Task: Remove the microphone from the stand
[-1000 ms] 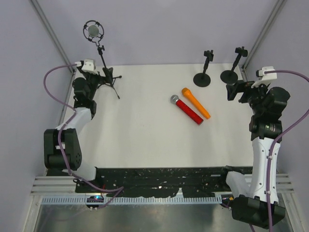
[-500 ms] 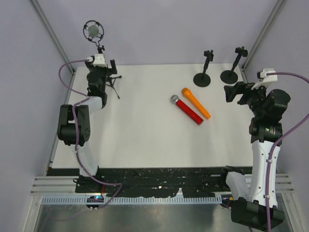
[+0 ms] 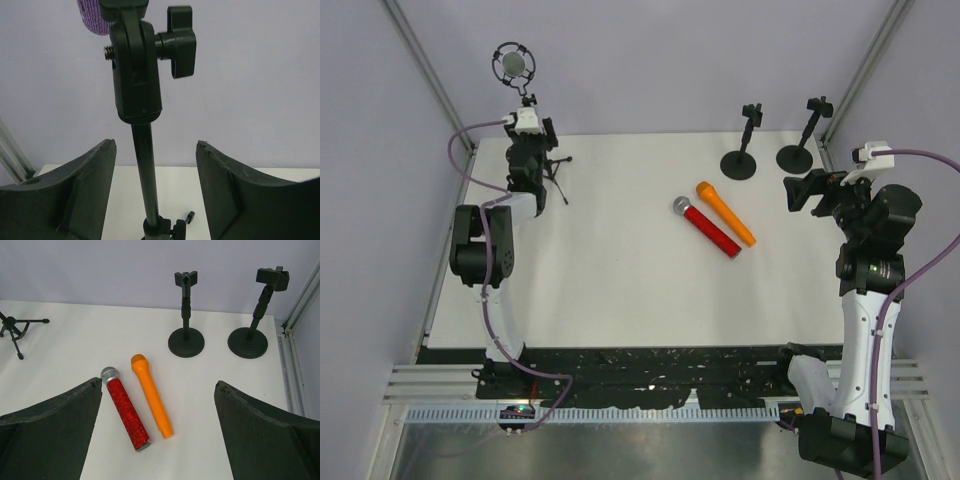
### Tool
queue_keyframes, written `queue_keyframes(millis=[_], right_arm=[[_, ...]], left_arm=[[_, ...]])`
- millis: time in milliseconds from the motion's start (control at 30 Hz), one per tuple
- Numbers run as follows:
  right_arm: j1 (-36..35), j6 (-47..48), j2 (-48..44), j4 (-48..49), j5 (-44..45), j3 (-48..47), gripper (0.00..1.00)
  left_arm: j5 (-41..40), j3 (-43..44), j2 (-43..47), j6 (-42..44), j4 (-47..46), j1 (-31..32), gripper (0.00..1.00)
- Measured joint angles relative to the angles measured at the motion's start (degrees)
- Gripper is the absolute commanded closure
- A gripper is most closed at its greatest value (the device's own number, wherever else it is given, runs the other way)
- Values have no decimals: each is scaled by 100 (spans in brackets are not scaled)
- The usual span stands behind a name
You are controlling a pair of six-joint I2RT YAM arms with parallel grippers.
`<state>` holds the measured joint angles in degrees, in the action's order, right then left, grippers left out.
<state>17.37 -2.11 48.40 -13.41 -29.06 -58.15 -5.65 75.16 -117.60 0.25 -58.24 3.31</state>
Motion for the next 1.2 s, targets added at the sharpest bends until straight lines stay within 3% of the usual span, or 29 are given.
queue_keyframes(millis=[500, 900, 1200], right_arm=[[0, 26, 28, -33, 44, 0, 3], [0, 48, 28, -39, 48, 0, 3], [0, 46, 28, -39, 44, 0, 2]], left_arm=[[28, 2, -168, -214, -260, -11, 100], [951, -407, -127, -485, -588, -105, 100], [2173, -1255, 533, -951, -640, -103, 100]])
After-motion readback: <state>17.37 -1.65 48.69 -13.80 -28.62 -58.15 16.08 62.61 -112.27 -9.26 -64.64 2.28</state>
